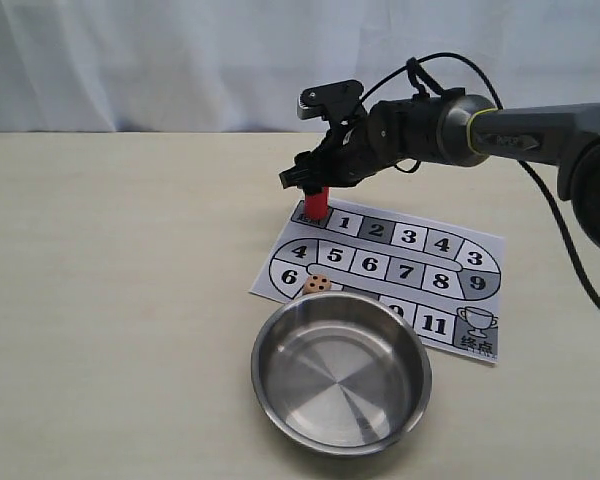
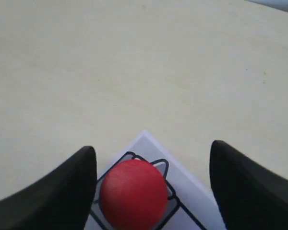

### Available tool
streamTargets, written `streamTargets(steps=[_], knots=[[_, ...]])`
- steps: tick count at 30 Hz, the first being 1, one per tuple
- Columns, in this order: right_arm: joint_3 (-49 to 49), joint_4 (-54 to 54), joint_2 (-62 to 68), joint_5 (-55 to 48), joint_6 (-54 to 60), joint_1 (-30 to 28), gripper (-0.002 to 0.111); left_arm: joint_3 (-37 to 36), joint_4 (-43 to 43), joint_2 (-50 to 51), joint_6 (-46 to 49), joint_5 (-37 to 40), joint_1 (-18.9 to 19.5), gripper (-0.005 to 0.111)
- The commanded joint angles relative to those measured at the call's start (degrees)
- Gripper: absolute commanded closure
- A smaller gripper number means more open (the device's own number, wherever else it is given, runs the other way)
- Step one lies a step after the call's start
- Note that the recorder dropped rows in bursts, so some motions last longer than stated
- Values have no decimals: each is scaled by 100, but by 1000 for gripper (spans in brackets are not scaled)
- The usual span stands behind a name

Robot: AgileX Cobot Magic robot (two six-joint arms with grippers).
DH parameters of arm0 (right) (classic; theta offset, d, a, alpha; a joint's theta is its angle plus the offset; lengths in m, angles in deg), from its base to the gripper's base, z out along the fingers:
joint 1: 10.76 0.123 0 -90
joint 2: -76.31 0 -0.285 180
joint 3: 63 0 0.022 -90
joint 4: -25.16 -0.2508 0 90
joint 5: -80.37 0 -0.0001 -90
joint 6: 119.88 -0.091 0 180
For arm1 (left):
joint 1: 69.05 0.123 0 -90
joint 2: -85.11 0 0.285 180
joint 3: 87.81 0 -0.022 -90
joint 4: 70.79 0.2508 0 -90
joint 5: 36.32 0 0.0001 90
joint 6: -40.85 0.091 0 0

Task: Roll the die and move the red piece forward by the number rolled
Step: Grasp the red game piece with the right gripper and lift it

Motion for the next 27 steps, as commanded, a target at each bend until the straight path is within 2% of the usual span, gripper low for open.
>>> streamTargets(steps=[1, 6, 15, 17, 25, 27], knots=[[46, -2, 98, 275, 20, -6, 45, 23, -39, -16, -31, -54, -9, 107], [46, -2, 192, 300, 20, -6, 46, 23, -39, -16, -31, -54, -9, 107], [46, -2, 192, 300, 20, -6, 58, 23, -39, -16, -31, -23, -9, 107], [46, -2, 192, 300, 20, -6, 65, 23, -39, -16, -31, -23, -9, 107], [46, -2, 192, 248, 20, -6, 104, 23, -39, -16, -31, -23, -9, 107], [46, -2, 182, 239, 20, -6, 104, 23, -39, -16, -31, -23, -9, 107]])
